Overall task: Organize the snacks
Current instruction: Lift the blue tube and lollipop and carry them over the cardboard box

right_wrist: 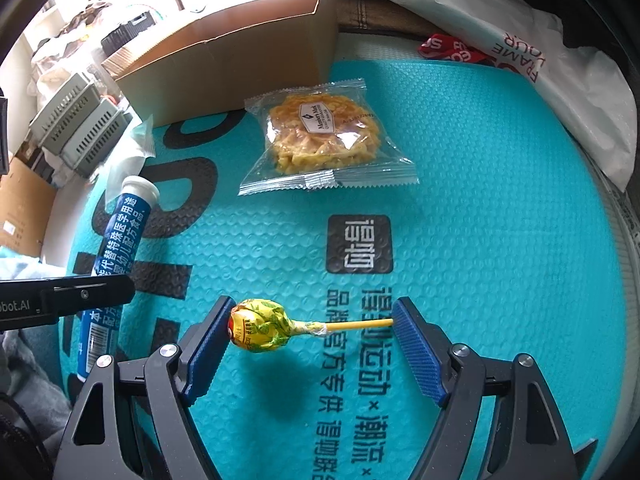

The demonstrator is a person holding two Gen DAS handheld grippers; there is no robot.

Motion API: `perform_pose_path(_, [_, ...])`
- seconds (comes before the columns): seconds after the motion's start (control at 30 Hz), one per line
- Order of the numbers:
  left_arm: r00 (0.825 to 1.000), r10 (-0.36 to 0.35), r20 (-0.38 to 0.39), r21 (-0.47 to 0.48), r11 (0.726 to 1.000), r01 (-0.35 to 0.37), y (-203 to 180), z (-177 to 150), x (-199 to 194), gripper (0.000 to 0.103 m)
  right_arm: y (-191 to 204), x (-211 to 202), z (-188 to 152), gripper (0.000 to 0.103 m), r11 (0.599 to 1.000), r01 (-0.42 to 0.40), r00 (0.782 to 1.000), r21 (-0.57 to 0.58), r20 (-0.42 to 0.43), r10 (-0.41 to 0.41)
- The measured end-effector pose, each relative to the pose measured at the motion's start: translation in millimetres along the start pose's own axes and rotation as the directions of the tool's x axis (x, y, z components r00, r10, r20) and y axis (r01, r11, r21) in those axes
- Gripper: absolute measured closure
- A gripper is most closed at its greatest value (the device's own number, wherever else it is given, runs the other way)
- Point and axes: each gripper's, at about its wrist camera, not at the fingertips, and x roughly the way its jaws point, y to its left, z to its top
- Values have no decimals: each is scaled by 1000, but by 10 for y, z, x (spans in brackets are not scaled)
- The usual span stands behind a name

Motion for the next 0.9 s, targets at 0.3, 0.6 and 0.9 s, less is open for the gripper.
perform_pose_path(0.3, [999, -13, 38, 9, 1000, 13, -14, -148, -241, 75, 147, -247, -136, 23, 999, -37, 999, 0, 4, 37])
perform_pose_path(0.6, [992, -45, 118, 8, 999, 44, 8, -266, -679, 75, 324, -470, -53, 23, 996, -78, 996, -39, 28, 79])
perform_pose_path(0.9, [982, -51, 183, -3, 999, 52, 65, -324, -1033, 75, 570, -712, 48, 23, 988, -116, 991, -104, 51, 122])
